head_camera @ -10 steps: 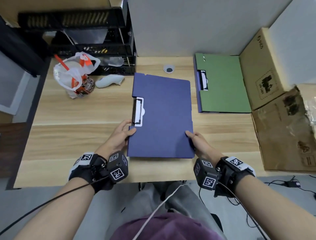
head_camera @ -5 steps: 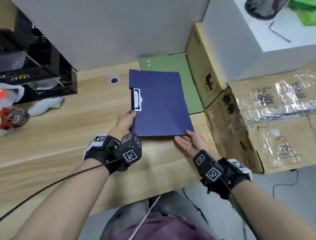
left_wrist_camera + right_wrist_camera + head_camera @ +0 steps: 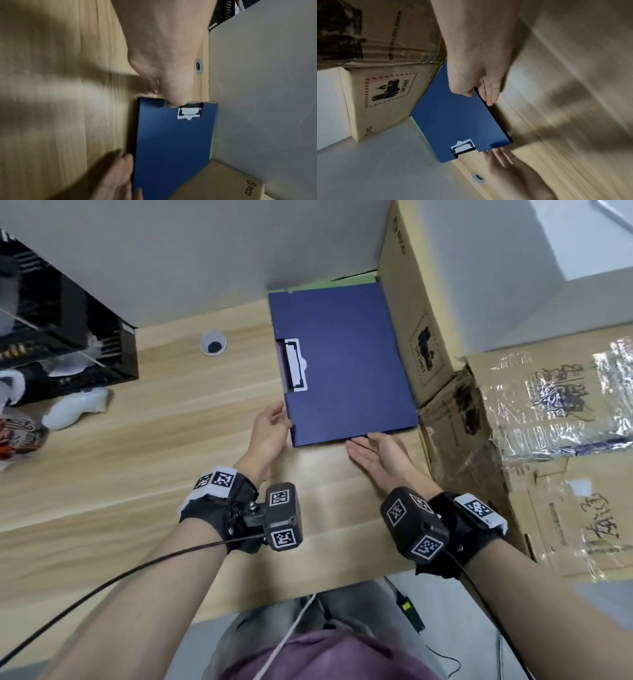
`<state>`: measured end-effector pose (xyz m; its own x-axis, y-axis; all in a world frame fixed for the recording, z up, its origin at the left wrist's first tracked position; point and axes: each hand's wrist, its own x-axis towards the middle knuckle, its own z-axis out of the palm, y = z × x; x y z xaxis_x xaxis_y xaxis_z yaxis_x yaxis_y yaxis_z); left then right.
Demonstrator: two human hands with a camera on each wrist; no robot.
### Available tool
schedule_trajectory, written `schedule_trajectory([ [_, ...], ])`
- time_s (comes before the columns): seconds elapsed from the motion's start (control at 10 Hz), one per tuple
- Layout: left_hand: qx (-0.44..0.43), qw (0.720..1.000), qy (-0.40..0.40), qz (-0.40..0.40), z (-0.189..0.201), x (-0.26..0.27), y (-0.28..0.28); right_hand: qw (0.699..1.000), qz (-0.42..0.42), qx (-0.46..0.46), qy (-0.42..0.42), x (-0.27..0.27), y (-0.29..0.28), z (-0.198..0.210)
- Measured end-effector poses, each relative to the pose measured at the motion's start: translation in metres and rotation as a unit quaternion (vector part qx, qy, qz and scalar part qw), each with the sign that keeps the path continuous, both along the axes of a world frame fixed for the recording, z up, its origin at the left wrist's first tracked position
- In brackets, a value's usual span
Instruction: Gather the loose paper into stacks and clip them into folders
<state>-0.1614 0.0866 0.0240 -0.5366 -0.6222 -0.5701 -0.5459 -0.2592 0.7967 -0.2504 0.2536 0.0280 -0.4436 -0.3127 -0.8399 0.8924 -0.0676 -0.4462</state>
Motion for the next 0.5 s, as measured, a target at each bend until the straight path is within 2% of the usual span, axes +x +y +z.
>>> schedule_trajectory([
  [0.2, 0.034, 0.994, 0.016, -0.102, 0.005, 0.002, 0.006, 0.999, 0.009, 0.027, 0.037, -0.009, -0.01, -0.004],
  [0.5, 0.058, 0.987, 0.031, -0.144, 0.0, -0.001, 0.001, 0.998, 0.062, -0.004, 0.01, -0.005, 0.007, 0.0],
])
